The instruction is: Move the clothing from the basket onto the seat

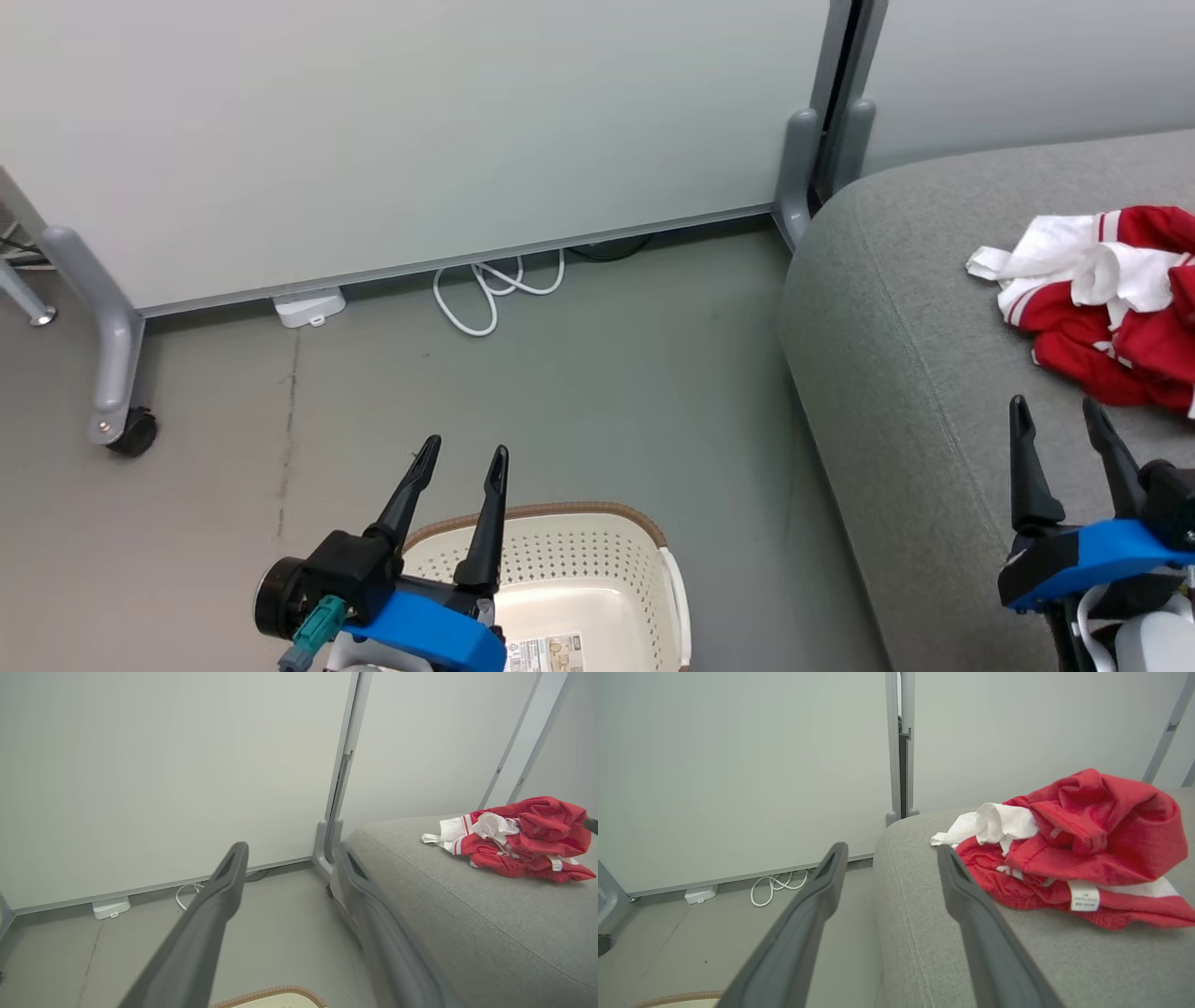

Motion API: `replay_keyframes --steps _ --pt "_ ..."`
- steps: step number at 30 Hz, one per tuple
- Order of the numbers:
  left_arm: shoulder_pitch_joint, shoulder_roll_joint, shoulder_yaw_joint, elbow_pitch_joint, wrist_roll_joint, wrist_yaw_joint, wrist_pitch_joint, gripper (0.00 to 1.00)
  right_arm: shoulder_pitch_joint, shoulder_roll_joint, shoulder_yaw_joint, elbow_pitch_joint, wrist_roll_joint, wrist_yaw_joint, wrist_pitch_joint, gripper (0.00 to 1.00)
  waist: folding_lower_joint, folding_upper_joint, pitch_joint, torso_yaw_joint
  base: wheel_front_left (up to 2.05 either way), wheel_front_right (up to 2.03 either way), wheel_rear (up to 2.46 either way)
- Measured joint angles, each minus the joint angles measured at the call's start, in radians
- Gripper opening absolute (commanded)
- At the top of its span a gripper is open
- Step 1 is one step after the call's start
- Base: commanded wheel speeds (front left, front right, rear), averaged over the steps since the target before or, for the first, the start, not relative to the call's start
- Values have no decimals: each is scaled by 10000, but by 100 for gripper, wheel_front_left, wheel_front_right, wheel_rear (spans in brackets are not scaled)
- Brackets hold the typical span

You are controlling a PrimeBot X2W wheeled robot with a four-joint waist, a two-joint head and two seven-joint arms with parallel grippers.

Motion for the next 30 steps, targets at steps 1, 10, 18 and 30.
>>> replay_keyframes --steps 1,10,18,30 --pt "39 -17 63 21 33 -12 0 100 157 56 13 -146 0 0 23 100 0 0 -26 95 0 0 0" --pt "242 -92 629 293 167 -13 0 100 1174 376 451 -813 -144 0 257 100 1 0 -242 820 0 0 0" --pt "267 -119 986 654 174 -15 0 100 1688 497 629 -989 -8 0 245 100 1 0 -433 1356 0 0 0" --pt "278 -128 1363 1091 314 -44 0 100 2136 508 790 -1373 512 0 203 100 2 0 -561 1776 0 0 0"
